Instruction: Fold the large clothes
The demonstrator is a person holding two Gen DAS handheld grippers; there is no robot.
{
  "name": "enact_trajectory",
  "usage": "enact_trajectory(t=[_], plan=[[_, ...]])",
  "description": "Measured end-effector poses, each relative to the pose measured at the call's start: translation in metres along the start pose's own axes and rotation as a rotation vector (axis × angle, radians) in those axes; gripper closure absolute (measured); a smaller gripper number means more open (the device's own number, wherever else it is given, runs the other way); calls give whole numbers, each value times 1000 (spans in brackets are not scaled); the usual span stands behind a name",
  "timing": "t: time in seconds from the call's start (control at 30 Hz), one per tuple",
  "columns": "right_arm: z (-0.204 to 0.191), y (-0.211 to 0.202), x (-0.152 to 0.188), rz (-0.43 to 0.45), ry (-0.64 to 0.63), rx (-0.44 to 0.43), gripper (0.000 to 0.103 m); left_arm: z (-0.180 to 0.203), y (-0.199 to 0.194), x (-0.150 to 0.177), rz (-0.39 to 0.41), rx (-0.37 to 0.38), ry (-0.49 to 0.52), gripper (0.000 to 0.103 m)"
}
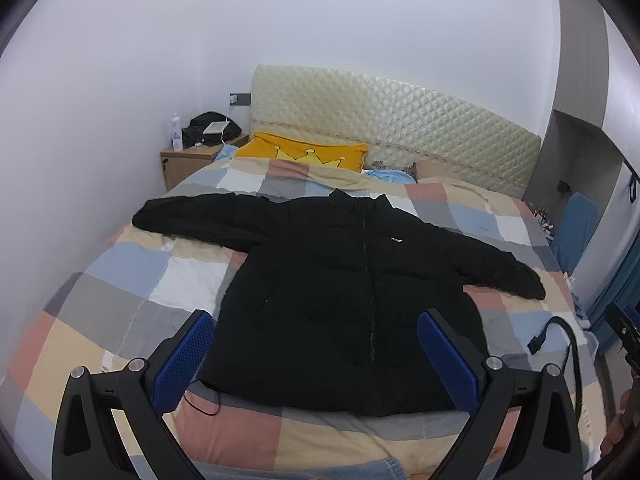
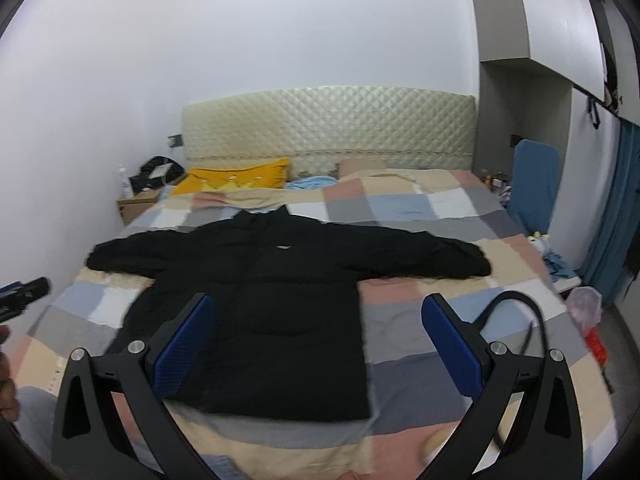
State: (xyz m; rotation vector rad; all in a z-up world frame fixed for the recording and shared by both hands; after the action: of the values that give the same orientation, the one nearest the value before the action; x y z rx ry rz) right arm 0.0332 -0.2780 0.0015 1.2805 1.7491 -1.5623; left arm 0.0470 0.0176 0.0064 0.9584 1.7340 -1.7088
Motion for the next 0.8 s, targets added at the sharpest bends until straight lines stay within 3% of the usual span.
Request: enact_trajectory(t=[0.07, 0.13, 0.33, 0.43, 0.67, 0.8], plan=[[10, 4, -8, 6, -3, 9, 0, 4, 5, -3, -3, 35, -1, 0], [19, 6, -17, -5, 7, 6, 0, 9, 17, -8, -13, 143, 22, 0], [33, 7, -46, 33, -20, -32, 0, 8, 36, -20, -74, 48, -9, 0], [44, 21, -58, 75, -19, -61, 0, 14, 35, -26, -76, 2, 26, 0], [72, 118, -77, 102, -47, 33, 0, 0, 61, -56, -41, -17, 9, 0], [112, 189, -88, 64, 67, 65, 0, -9, 107, -91, 27, -28, 6, 0]])
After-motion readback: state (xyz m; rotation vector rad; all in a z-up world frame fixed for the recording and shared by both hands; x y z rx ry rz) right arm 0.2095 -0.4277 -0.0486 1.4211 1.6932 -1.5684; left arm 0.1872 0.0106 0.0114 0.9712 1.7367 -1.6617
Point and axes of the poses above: each gripper's, at about its wrist camera, not at the fingertips, and y roughly the way its jaws point, z to its right, x to its underside, the point moved 1 cm from there along y, roughly the way its jaws point, and after that the axes turned 14 degrees about y, right-handed, at the moved point
